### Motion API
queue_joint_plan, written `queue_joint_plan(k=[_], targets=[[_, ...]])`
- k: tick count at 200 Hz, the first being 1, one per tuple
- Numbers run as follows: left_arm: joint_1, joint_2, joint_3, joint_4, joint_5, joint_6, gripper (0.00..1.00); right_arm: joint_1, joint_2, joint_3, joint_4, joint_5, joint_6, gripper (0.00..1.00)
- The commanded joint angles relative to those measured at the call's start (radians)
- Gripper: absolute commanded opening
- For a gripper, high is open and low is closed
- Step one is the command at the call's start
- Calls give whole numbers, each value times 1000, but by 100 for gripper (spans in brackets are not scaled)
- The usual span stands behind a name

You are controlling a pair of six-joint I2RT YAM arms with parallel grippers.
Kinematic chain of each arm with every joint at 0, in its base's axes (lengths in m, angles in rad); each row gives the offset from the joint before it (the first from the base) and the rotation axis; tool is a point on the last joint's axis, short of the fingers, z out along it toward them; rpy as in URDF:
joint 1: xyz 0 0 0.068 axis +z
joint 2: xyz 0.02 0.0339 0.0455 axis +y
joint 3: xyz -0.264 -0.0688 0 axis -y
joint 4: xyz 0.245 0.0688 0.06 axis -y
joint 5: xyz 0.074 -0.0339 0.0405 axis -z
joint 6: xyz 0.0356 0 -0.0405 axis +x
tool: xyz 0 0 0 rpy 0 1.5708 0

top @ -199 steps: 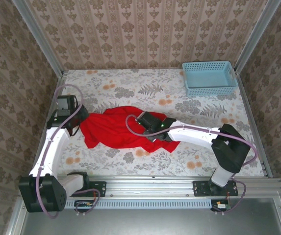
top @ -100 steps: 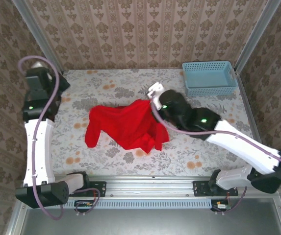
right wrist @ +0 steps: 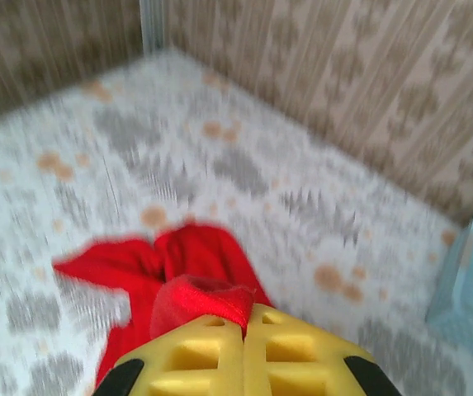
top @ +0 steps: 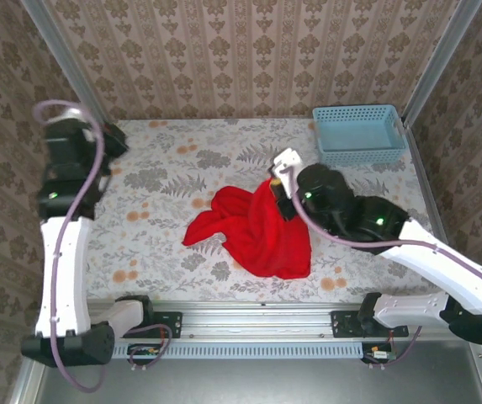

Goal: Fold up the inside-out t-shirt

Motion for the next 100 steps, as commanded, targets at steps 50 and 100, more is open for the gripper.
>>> queue_joint_plan(k=[50, 100], targets=[[-365, 298, -301, 122, -25, 31, 34, -53, -180, -484, -66, 8, 410, 0], [-627, 448, -237, 86, -141, 315, 58, -166, -265, -593, -78, 13, 538, 0]])
